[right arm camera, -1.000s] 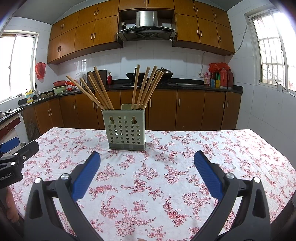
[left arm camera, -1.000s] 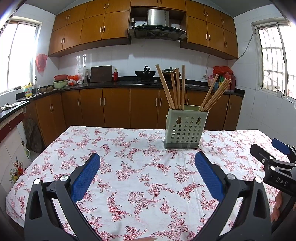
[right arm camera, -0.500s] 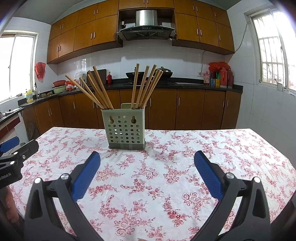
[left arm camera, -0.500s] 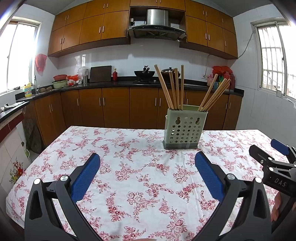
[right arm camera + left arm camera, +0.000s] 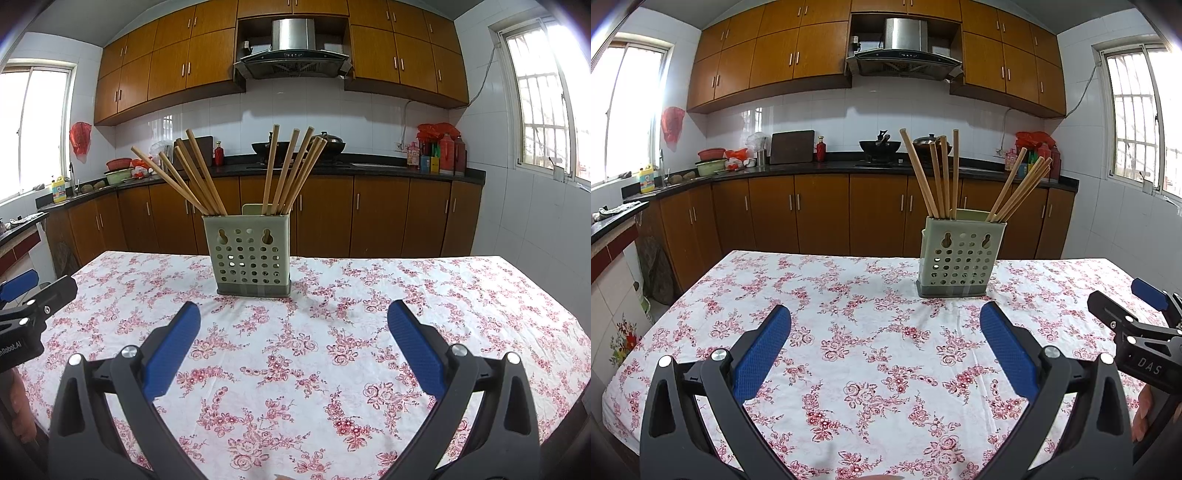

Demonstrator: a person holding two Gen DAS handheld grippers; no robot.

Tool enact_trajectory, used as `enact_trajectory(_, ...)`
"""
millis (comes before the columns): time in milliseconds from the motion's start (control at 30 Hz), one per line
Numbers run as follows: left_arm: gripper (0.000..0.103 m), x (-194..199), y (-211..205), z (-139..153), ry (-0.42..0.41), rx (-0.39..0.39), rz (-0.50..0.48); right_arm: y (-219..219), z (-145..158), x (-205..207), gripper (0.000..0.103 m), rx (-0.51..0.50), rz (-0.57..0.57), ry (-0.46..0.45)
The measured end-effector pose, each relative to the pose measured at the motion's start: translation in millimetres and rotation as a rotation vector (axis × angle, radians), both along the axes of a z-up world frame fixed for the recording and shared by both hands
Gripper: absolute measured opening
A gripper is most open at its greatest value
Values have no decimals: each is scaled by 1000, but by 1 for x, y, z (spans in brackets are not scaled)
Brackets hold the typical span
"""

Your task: Organize utensils

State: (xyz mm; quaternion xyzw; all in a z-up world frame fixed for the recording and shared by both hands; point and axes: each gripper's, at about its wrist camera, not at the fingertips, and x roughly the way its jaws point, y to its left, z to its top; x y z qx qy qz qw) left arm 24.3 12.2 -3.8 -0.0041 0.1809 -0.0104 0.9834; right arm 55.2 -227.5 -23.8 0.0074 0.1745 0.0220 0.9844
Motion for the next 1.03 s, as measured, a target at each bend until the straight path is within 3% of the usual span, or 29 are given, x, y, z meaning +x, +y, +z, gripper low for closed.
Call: enact_trajectory(1033, 101, 2, 1, -1, 7, -5, 4, -2, 0, 0, 99, 2, 1, 3)
